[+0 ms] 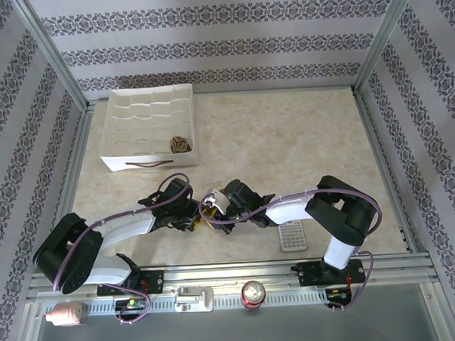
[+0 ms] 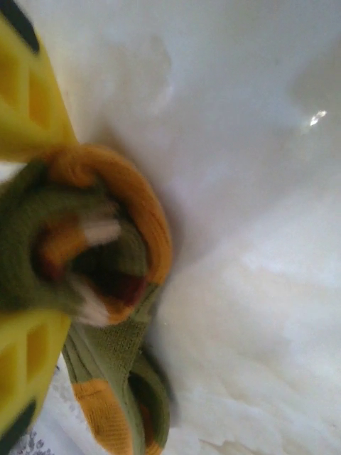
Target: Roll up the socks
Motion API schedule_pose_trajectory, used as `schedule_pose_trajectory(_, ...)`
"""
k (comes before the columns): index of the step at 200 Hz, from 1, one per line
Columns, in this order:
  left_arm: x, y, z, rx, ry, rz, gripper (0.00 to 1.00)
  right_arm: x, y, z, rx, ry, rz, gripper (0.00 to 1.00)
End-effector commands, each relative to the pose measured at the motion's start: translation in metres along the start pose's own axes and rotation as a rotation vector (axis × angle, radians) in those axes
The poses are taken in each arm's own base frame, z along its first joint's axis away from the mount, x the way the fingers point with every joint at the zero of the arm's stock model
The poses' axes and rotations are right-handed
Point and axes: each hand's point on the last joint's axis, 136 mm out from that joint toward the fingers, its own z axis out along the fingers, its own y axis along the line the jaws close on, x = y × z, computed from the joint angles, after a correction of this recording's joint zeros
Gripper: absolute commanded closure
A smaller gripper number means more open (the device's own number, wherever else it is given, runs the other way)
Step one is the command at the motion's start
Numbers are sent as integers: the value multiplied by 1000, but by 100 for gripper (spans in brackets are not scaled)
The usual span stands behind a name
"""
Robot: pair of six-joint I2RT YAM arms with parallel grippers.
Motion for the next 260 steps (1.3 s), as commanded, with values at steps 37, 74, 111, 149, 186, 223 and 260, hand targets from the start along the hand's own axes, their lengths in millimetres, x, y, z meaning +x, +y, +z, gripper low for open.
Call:
schedule_pose_trajectory(37,-8,90,-26,-274,-74,-107,100,86,-34,8,100,424,-121,100)
schedule_pose_trajectory(74,-9,117,-46,-219,-110,-231,100,39,-23,18,40,389,-459,99)
schedule_pose_trajectory(111,-5,115,-44,-257,-103,-272,100,0,-4,3,117,237,-587,57)
schedule_pose_trajectory(149,2,121,-50,-465,-104,-284,100,-14,24,-29,186,76,-520,48)
schedule_pose_trajectory(186,4,116,-47,-525,-99,-298,100,-17,54,-31,277,9,-563,47)
schedule_pose_trajectory(223,5,112,-48,-555,-97,-281,100,-34,50,-16,425,11,-695,46)
schedule_pose_trajectory(260,4,108,-48,-547,-99,-280,100,-28,50,5,433,86,-802,48)
